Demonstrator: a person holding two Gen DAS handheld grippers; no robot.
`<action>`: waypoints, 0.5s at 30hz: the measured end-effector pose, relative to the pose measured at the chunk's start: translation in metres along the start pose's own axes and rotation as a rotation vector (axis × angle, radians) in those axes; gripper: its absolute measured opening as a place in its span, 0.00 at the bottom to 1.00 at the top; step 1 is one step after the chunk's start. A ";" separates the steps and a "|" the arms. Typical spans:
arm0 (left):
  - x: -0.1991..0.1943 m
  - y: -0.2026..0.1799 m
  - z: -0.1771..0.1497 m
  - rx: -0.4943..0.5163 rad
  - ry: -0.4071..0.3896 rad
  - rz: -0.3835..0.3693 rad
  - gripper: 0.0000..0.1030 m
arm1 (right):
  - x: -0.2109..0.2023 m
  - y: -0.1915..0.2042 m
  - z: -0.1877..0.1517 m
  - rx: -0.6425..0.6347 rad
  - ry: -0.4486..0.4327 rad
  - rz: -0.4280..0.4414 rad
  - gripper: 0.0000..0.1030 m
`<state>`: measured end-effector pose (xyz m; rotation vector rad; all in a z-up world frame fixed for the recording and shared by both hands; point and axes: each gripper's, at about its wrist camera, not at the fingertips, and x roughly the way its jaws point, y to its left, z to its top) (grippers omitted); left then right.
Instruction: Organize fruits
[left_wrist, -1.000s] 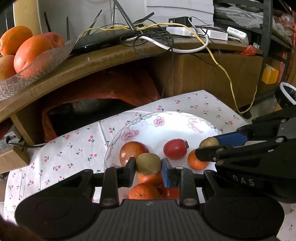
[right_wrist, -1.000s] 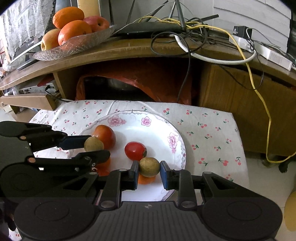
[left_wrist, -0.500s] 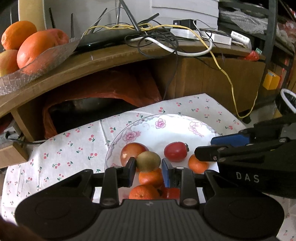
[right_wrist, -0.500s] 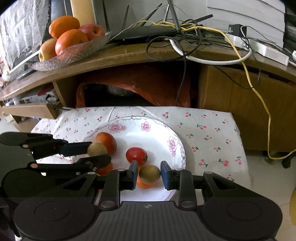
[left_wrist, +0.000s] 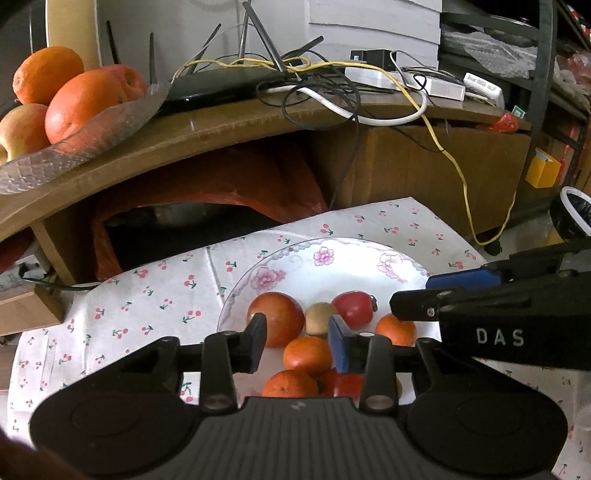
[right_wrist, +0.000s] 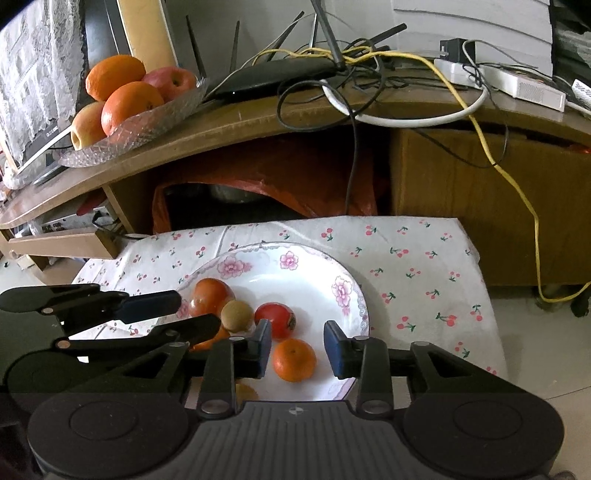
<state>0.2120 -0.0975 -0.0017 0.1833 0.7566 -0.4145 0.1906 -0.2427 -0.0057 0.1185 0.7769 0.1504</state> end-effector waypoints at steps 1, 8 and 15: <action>-0.002 0.000 -0.001 -0.002 -0.003 0.004 0.46 | -0.001 0.000 0.000 0.001 -0.003 -0.002 0.33; -0.024 -0.003 -0.007 -0.003 -0.030 0.056 0.57 | -0.024 -0.002 -0.004 0.005 -0.037 -0.027 0.33; -0.058 -0.006 -0.018 -0.036 -0.091 0.118 0.88 | -0.054 0.006 -0.014 -0.038 -0.070 -0.045 0.36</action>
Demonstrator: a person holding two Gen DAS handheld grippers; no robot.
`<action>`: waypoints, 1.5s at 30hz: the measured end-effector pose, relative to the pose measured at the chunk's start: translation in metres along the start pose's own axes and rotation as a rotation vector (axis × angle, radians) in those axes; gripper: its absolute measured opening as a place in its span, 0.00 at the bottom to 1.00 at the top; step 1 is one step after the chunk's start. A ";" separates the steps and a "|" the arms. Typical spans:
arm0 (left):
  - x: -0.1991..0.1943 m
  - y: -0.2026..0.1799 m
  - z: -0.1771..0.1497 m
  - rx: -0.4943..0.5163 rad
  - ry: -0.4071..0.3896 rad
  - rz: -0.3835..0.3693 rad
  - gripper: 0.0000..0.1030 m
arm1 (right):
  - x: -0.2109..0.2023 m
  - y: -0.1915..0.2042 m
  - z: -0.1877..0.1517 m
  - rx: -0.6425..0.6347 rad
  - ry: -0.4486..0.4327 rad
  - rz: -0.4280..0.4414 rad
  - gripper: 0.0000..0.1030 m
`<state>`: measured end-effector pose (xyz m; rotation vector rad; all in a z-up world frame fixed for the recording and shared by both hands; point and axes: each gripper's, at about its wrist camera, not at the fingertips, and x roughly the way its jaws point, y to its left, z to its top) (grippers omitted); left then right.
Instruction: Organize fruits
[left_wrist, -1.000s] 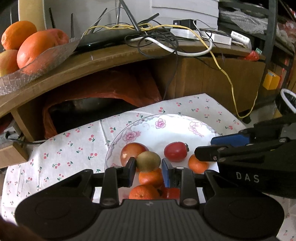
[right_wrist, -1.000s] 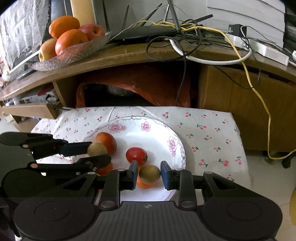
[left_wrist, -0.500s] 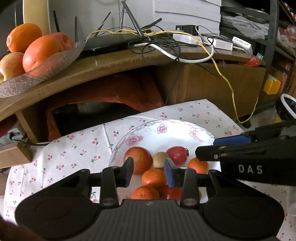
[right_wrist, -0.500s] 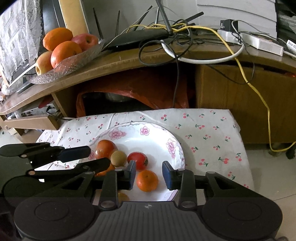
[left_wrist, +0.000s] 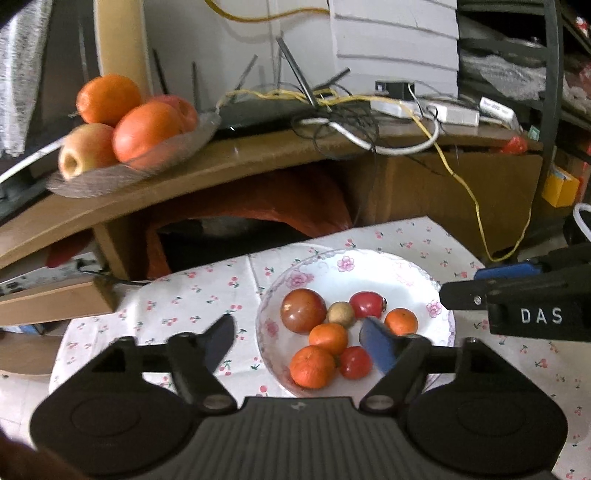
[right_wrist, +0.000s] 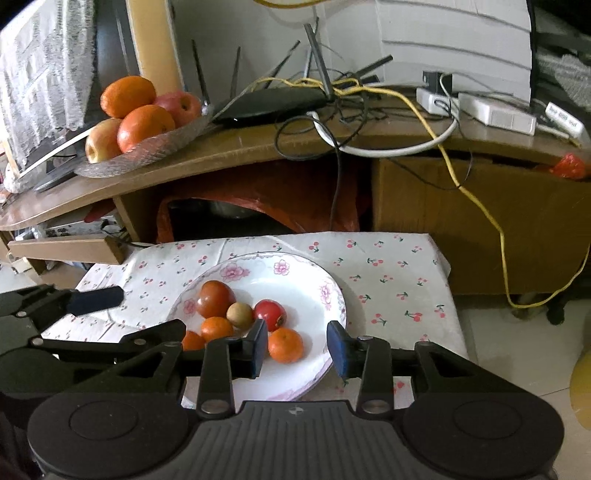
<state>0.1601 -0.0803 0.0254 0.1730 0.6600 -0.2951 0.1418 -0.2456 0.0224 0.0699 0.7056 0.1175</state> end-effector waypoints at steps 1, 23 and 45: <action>-0.005 0.000 -0.001 -0.005 -0.010 0.005 0.92 | -0.005 0.002 -0.002 -0.005 -0.005 -0.003 0.37; -0.076 -0.011 -0.049 -0.030 0.035 0.092 1.00 | -0.085 0.032 -0.054 -0.034 -0.058 -0.028 0.43; -0.108 -0.015 -0.084 -0.072 0.081 0.082 1.00 | -0.102 0.048 -0.097 -0.014 0.034 -0.054 0.44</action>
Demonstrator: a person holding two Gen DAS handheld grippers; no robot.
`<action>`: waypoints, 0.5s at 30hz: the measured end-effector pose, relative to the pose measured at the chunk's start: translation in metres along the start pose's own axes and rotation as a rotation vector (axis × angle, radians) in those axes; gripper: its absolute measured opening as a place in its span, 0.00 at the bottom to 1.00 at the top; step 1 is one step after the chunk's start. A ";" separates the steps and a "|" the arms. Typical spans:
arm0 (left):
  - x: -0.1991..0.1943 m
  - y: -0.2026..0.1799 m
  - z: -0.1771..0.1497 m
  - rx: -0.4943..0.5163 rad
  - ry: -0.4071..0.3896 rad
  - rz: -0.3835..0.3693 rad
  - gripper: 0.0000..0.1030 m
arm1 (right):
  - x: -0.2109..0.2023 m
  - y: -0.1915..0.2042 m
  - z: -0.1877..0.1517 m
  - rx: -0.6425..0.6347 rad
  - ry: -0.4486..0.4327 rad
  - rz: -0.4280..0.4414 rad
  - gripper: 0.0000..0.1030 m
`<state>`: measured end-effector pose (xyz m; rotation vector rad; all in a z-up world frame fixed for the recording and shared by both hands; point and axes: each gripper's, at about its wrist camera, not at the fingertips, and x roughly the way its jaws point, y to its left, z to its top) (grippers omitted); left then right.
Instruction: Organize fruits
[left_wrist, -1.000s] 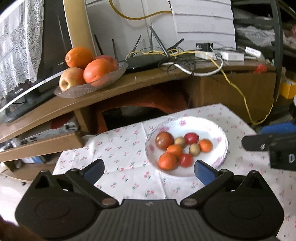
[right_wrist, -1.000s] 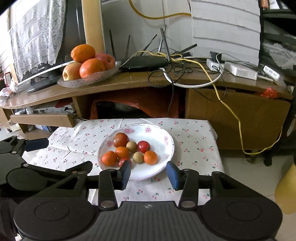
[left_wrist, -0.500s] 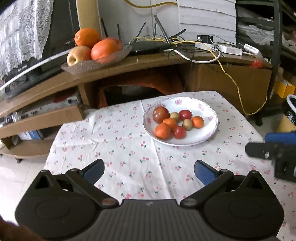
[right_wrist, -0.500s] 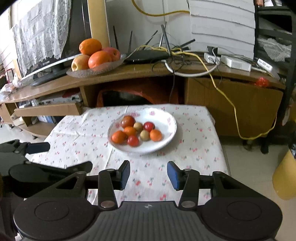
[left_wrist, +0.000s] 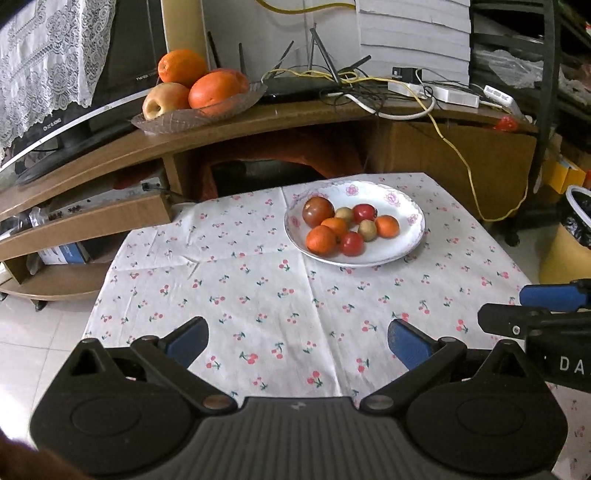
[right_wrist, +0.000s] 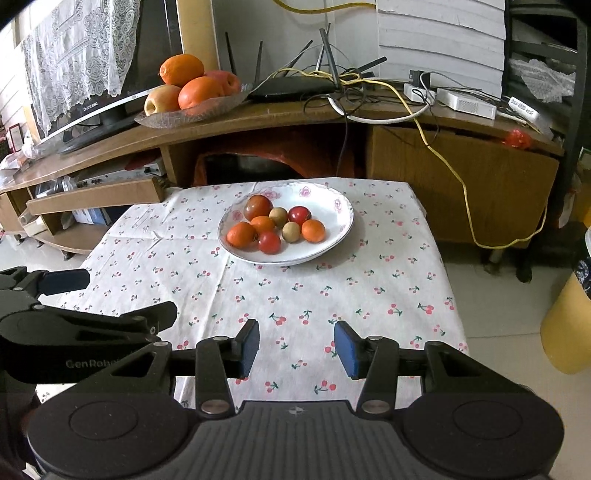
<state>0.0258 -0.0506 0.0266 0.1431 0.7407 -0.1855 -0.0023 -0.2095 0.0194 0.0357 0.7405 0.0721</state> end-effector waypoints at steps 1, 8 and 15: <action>-0.001 0.000 -0.001 0.000 0.002 0.000 1.00 | 0.000 0.000 -0.001 0.001 0.002 0.001 0.45; -0.006 -0.001 -0.006 -0.004 -0.001 0.004 1.00 | -0.001 0.001 -0.006 0.004 0.017 -0.007 0.45; -0.008 0.000 -0.008 -0.014 0.004 0.011 1.00 | 0.000 0.004 -0.010 -0.005 0.030 -0.006 0.45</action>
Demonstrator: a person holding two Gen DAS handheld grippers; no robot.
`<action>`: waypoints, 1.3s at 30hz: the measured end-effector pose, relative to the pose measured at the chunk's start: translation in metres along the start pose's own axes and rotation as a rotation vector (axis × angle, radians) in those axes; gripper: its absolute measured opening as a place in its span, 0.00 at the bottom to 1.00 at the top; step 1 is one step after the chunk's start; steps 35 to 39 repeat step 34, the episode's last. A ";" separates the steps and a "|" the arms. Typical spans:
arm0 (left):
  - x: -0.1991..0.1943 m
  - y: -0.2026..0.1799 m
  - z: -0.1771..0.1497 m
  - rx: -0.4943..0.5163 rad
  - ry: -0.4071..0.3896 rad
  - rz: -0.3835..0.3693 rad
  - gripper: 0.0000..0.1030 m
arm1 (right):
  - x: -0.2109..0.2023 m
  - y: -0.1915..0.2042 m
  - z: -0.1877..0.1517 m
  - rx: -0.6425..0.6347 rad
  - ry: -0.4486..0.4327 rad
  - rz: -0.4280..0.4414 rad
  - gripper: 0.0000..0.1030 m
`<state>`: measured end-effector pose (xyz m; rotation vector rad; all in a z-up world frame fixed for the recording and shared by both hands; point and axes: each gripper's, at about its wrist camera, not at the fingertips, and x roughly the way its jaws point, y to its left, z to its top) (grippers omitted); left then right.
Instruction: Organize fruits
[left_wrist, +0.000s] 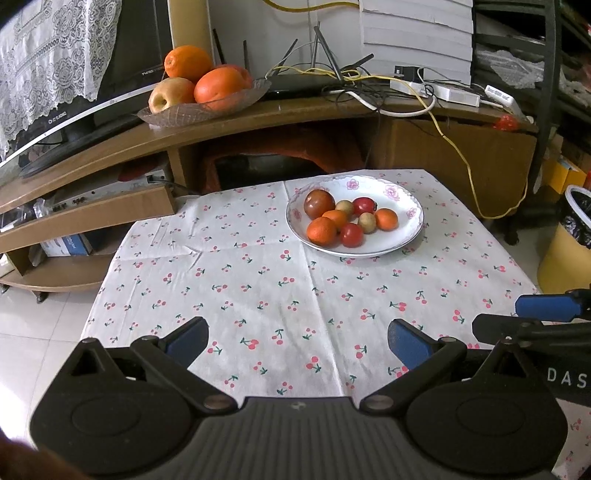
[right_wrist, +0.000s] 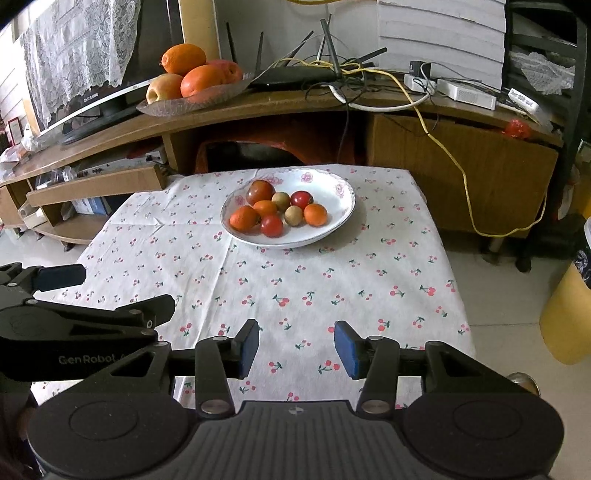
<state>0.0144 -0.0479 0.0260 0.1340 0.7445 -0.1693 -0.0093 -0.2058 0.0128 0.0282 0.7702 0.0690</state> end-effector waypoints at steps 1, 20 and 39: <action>0.000 0.000 -0.001 0.001 0.001 0.002 1.00 | 0.000 0.000 0.000 0.000 0.001 -0.001 0.45; -0.004 0.001 -0.004 -0.008 0.012 -0.002 1.00 | 0.000 0.001 -0.004 0.007 0.023 -0.001 0.45; -0.003 -0.001 -0.006 -0.003 0.013 0.014 1.00 | 0.001 0.001 -0.006 0.007 0.027 0.002 0.45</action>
